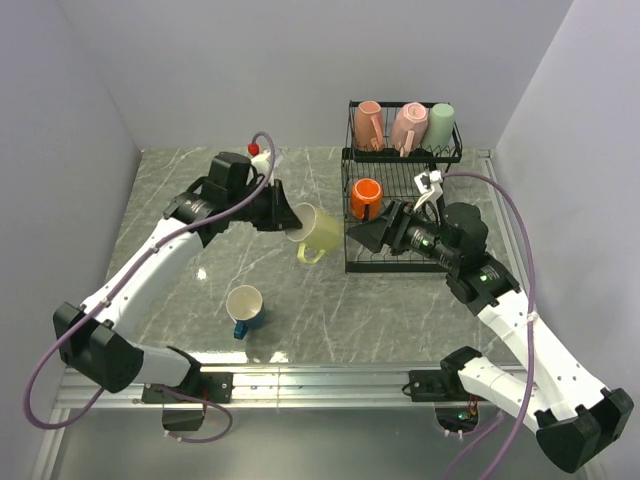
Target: Load the cups into the dish rack
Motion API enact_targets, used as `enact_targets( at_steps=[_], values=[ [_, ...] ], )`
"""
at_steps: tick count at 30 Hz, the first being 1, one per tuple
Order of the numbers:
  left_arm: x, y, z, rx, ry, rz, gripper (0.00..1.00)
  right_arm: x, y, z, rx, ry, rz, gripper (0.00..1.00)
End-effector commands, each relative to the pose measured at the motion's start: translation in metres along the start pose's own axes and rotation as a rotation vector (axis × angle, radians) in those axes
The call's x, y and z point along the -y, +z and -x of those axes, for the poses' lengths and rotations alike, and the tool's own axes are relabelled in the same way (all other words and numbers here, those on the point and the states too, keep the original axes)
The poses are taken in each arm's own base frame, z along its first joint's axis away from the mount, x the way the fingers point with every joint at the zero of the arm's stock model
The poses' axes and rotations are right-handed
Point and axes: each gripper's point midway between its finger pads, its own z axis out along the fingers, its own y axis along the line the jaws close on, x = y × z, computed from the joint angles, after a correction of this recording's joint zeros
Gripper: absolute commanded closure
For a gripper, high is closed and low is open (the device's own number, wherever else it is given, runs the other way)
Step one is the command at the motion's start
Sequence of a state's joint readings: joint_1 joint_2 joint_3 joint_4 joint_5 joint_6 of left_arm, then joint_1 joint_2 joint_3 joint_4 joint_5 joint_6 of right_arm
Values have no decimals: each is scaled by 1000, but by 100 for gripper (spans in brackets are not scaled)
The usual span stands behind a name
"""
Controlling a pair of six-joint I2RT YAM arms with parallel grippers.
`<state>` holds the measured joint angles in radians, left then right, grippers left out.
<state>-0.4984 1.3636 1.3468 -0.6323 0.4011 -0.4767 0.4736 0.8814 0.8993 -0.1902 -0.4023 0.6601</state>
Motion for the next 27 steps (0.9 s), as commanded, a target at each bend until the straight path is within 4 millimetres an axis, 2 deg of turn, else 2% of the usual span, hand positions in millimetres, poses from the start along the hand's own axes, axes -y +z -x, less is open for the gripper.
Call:
enact_targets(
  at_steps=[1,5,10,15,17,19,20,23,24,25,27],
  values=[
    [64,-30,44,156,-23,-289,100,-50,-7,7,8,40,252,16],
    [55,-33,60,168,-84,-256,100,-63,-14,3,-17,44,324,16],
    [38,-44,79,254,-146,-162,100,-63,-13,-7,-48,66,357,16],
    [1,-54,74,287,-264,-71,100,-63,-9,-10,-64,107,383,16],
    [-34,-57,62,268,-364,69,100,-63,-4,-8,-66,131,391,16],
    [-42,-62,60,259,-413,39,100,-67,-2,-5,-59,137,421,16],
    [-27,-59,59,248,-381,-85,100,-65,2,-6,-71,170,421,16],
    [2,-65,64,257,-369,-252,100,-66,8,-10,-96,226,465,16],
    [16,-68,72,267,-331,-333,100,-63,10,-15,-108,248,469,16],
    [23,-69,73,256,-353,-372,99,-68,8,-13,-96,241,512,16],
    [41,-77,81,265,-301,-465,99,-66,12,-16,-119,312,527,16]
  ],
)
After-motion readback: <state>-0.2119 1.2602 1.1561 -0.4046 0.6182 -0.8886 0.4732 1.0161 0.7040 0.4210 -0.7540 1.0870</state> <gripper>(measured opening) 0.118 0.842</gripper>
